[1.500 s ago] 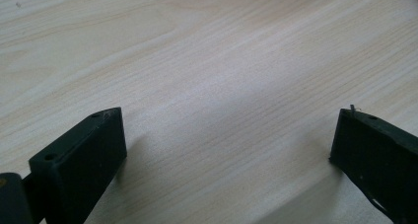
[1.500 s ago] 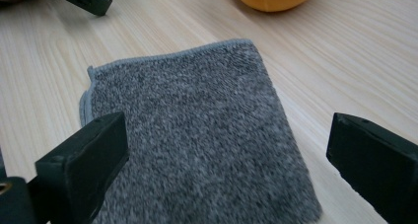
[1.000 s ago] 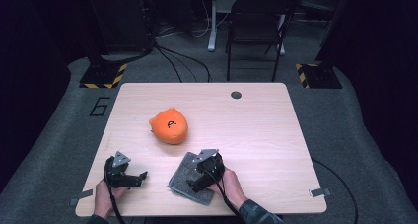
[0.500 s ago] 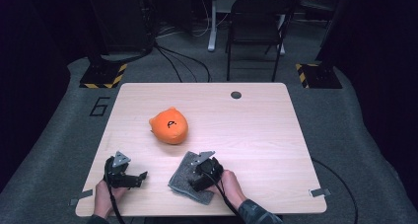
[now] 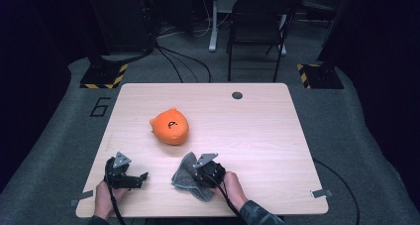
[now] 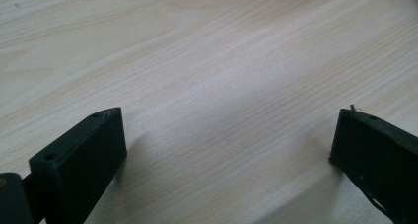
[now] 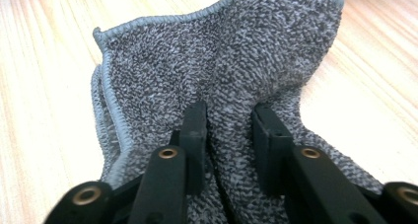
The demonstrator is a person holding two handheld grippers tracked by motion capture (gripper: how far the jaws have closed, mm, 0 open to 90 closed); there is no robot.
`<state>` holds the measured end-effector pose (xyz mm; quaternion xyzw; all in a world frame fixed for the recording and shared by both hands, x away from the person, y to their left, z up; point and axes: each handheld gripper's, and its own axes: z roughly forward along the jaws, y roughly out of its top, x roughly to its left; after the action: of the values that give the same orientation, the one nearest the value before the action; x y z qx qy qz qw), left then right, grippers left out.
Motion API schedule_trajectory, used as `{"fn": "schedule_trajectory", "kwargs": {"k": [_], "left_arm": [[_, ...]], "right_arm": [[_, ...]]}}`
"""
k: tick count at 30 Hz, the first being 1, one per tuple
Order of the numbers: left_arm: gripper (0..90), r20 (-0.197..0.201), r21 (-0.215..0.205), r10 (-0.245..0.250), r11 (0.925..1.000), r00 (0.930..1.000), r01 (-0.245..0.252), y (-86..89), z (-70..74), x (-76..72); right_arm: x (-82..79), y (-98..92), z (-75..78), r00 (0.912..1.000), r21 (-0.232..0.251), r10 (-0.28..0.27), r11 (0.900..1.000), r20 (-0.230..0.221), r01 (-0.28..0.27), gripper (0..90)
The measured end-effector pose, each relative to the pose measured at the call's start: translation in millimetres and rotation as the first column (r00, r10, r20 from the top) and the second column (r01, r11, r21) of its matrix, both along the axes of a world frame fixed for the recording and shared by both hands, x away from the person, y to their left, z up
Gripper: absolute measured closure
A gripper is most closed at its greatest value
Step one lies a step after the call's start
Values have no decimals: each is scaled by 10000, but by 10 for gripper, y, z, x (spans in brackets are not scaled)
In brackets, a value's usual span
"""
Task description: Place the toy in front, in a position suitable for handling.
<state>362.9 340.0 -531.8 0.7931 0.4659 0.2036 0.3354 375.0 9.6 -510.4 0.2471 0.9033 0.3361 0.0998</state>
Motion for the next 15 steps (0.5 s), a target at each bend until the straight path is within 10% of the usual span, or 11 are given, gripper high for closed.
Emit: {"fn": "schedule_trajectory", "kwargs": {"k": [15], "left_arm": [[3, -18, -9, -9, 10000, 10000, 9, 1, 1, 0]], "right_arm": [[-9, -241, 310, 9988, 820, -426, 9958, 223, 406, 735]]}}
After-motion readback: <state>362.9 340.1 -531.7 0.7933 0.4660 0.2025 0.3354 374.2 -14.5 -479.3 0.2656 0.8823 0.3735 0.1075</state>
